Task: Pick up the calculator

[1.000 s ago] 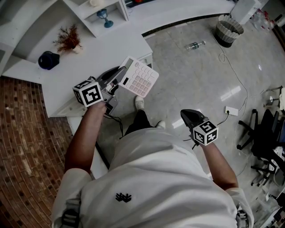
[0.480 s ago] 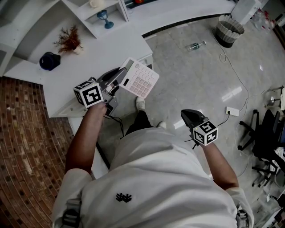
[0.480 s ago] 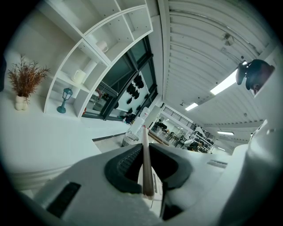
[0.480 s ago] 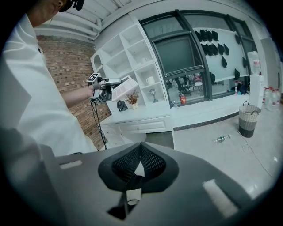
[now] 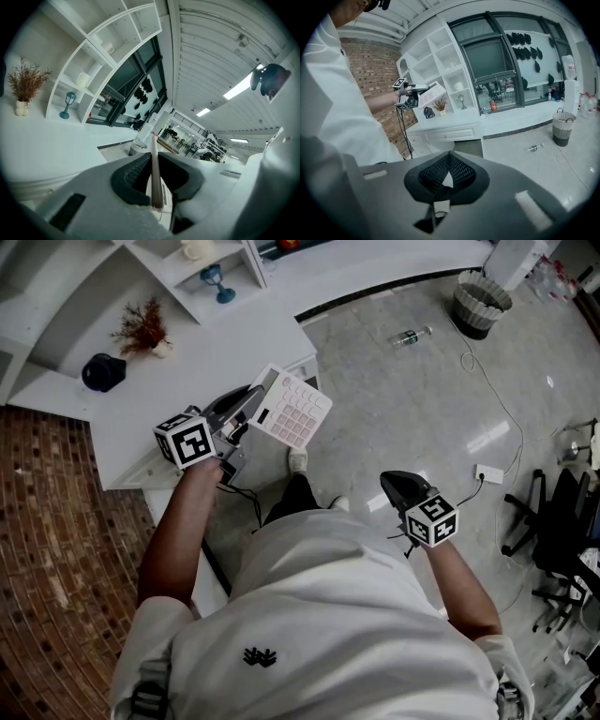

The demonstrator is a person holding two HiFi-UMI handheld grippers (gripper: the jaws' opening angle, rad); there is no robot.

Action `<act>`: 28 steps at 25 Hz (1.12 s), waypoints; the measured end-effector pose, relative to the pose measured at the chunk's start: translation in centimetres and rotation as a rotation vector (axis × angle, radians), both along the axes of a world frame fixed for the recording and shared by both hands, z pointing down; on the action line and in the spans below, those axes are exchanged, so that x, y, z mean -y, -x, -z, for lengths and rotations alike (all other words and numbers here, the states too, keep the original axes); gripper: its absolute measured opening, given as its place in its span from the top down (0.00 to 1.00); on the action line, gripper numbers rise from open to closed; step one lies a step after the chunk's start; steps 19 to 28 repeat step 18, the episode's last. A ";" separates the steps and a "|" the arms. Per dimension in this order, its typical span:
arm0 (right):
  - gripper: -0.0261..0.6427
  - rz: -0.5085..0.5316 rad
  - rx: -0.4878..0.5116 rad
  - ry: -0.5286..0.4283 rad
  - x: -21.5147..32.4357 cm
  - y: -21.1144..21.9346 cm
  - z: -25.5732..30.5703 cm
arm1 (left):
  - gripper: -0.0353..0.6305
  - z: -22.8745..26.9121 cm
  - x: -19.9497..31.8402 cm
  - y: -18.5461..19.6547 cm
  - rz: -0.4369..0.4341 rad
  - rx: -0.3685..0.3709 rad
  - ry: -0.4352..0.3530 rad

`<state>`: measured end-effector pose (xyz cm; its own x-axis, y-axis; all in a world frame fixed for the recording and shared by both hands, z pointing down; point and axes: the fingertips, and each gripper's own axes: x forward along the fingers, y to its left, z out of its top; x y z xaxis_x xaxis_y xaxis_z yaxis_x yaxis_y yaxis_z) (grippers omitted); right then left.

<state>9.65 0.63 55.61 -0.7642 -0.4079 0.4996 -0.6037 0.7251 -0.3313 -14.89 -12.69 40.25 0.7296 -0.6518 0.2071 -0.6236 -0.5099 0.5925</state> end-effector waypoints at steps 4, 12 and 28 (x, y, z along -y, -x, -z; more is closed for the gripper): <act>0.94 -0.011 -0.007 0.011 -0.2 -0.2 -0.5 | 0.87 -0.4 0.4 0.4 0.001 0.001 0.008; 0.94 -0.047 -0.017 0.007 -0.3 -1.4 -0.8 | 0.87 -1.7 1.1 0.8 -0.016 -0.003 0.015; 0.94 -0.072 -0.010 0.029 0.1 -3.8 -1.5 | 0.87 -3.3 2.2 0.1 -0.036 0.021 0.049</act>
